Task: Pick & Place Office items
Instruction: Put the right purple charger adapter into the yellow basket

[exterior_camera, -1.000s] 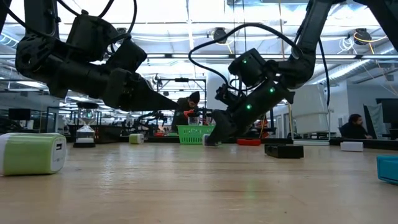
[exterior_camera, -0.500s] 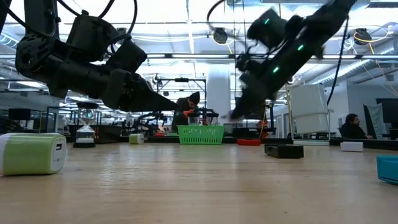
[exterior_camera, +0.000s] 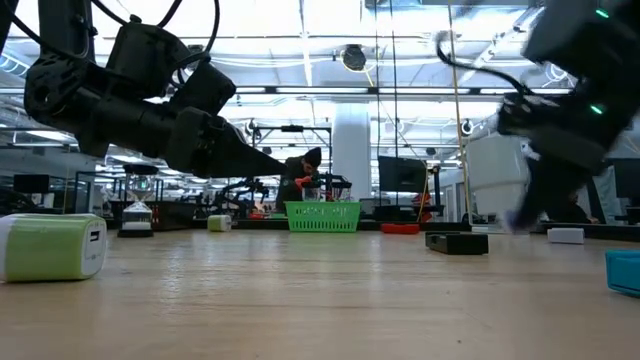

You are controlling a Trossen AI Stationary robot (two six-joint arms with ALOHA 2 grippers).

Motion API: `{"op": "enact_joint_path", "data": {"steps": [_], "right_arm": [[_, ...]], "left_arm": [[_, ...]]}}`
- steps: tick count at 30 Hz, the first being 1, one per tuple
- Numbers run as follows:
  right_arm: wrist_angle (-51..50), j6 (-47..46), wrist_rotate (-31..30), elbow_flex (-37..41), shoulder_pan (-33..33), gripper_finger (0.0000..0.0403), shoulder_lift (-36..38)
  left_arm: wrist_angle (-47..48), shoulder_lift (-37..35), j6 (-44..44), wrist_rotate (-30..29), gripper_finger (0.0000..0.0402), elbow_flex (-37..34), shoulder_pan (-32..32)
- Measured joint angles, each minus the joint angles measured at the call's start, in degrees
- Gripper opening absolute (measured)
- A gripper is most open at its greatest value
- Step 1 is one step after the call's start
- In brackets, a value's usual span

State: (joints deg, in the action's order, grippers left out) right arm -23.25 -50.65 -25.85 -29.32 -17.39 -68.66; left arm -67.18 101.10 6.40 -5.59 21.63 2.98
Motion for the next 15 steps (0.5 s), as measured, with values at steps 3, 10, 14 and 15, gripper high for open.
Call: {"op": "enact_joint_path", "data": {"steps": [3, 10, 14, 15], "right_arm": [[0.4, -5.8, -0.7, 2.6, -3.6, 0.0132, 0.1], [0.5, -8.3, 0.6, 2.6, -8.3, 0.0142, 0.1], [-0.2, -8.0, 6.9, 1.6, -8.6, 0.0183, 0.0], [-0.2, -7.9, 8.3, 1.2, -8.6, 0.0196, 0.0]], "left_arm": [[0.0, 0.0, -0.1, 0.0, 0.001, 0.0, 0.0], [0.0, 0.0, -0.1, 0.0, 0.0019, 0.0, 0.0], [0.1, 0.0, -0.5, 0.0, 0.0024, 0.0, 0.0], [0.1, 0.0, -0.5, 0.0, 0.0024, 0.0, 0.0]]}}
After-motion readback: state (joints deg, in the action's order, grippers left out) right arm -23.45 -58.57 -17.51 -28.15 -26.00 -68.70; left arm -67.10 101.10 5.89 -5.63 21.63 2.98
